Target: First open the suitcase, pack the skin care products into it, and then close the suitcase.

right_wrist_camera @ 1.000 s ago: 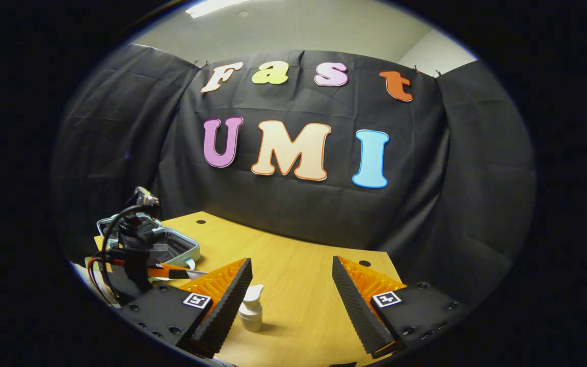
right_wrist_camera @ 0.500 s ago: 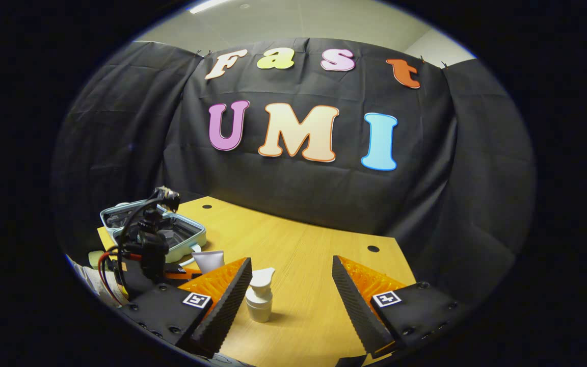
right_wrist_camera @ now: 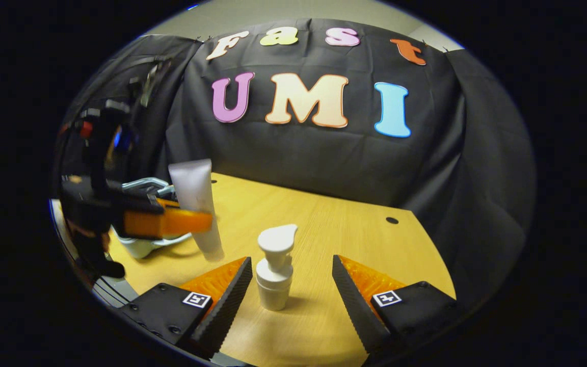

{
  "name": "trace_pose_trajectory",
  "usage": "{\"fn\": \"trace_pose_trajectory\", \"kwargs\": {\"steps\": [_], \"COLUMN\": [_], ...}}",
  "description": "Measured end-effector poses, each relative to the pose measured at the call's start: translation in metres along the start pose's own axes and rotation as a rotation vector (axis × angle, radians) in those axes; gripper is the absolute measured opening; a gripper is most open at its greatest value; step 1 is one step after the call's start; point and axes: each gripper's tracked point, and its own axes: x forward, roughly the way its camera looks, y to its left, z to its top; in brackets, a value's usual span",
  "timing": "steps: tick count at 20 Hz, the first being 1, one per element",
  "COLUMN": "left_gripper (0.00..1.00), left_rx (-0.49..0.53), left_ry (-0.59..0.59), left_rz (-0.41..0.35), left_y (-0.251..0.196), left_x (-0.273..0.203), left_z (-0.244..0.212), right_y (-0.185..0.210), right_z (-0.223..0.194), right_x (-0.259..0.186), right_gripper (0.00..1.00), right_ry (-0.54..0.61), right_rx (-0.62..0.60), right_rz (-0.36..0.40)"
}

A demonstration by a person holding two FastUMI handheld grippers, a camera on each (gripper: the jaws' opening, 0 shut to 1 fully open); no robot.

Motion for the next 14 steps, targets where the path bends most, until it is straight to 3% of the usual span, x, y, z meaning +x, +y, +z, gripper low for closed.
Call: {"fn": "trace_pose_trajectory", "kwargs": {"steps": [3,7,8,9,11,14], "left_gripper": [0.28,0.27,0.28,0.27,0.27,0.28], "left_rx": [0.015,0.036,0.041,0.047,0.056,0.073], "left_ry": [-0.008,-0.014,-0.008,-0.006,0.004,0.041], "left_rz": [0.005,0.039,0.05,0.063,0.092,0.144], "left_y": [0.002,0.016,0.02,0.027,0.042,0.077], "left_x": [-0.017,-0.035,-0.039,-0.043,-0.05,-0.059], "left_z": [0.019,0.035,0.035,0.036,0.037,0.039], "right_y": [0.002,0.011,0.015,0.014,0.021,0.035], "right_z": [-0.03,-0.039,-0.037,-0.036,-0.036,-0.019], "right_x": [0.019,0.038,0.042,0.042,0.045,0.038], "right_gripper": [0.99,0.98,0.94,0.83,0.6,0.59], "right_ry": [0.053,0.063,0.057,0.054,0.071,0.071], "right_rx": [0.027,0.063,0.061,0.047,0.06,0.072], "right_rz": [-0.009,0.023,0.043,0.029,0.069,0.116]}}
